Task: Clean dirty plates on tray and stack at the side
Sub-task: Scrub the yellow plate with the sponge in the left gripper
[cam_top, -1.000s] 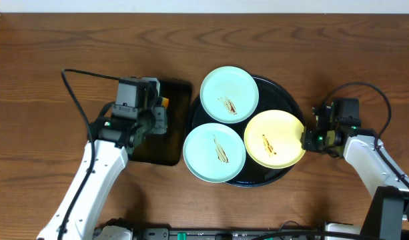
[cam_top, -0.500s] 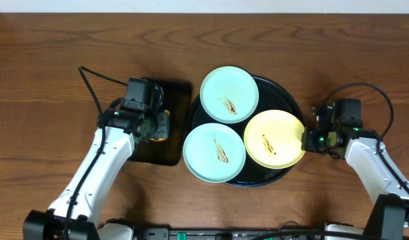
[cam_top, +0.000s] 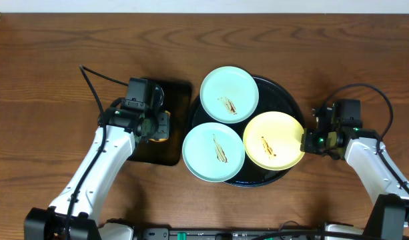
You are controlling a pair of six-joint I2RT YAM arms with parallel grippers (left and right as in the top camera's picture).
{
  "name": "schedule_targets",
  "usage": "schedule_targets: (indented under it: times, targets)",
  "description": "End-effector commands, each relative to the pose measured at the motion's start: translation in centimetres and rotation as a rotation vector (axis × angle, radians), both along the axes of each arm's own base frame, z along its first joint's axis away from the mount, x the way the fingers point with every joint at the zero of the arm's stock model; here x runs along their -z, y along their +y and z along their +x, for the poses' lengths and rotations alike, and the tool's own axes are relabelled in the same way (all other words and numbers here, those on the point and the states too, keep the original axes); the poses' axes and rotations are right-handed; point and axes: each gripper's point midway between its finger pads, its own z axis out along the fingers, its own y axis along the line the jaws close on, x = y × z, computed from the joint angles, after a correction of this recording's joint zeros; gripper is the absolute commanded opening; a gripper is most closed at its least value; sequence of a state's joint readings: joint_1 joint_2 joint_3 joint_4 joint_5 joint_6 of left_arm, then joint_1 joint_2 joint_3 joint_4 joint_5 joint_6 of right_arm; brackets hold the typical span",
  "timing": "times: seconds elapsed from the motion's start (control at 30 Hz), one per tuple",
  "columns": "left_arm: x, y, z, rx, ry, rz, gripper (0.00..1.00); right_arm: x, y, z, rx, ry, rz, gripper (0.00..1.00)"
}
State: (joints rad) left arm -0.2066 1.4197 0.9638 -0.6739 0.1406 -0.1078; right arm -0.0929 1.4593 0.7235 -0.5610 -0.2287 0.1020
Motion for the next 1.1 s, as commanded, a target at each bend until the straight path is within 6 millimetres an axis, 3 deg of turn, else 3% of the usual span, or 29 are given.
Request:
schedule_targets:
  times: [0.0, 0.17, 0.53, 0.63, 0.8, 1.07]
  targets:
    - [-3.2, -3.4, 0.6, 0.104, -0.052, -0.174, 0.08, 0.0, -1.3, 0.0, 0.046, 0.003, -0.068, 0.01]
    - [-6.6, -7.3, 1.1, 0.212, -0.118, -0.319, 0.08, -0.1, -1.5, 0.2, 0.063, -0.003, -0.078, 0.01]
    - [-10.1, -16.1, 0.5, 0.404, -0.135, -0.374, 0.07, -0.1, -1.5, 0.1, 0.061, 0.002, -0.078, 0.01]
    - [-9.0, -18.8, 0.4, 0.464, -0.102, -0.373, 0.07, 0.0, -1.5, 0.0, 0.06, 0.006, -0.075, 0.01]
    - [-6.1, -24.7, -1.5, 0.616, -0.039, -0.446, 0.08, 0.0, -1.5, 0.0, 0.06, 0.006, -0.075, 0.01]
    - [0.3, -30.7, -5.7, 0.757, 0.069, -0.424, 0.07, 0.0, -1.5, -0.1, 0.06, 0.01, -0.075, 0.01]
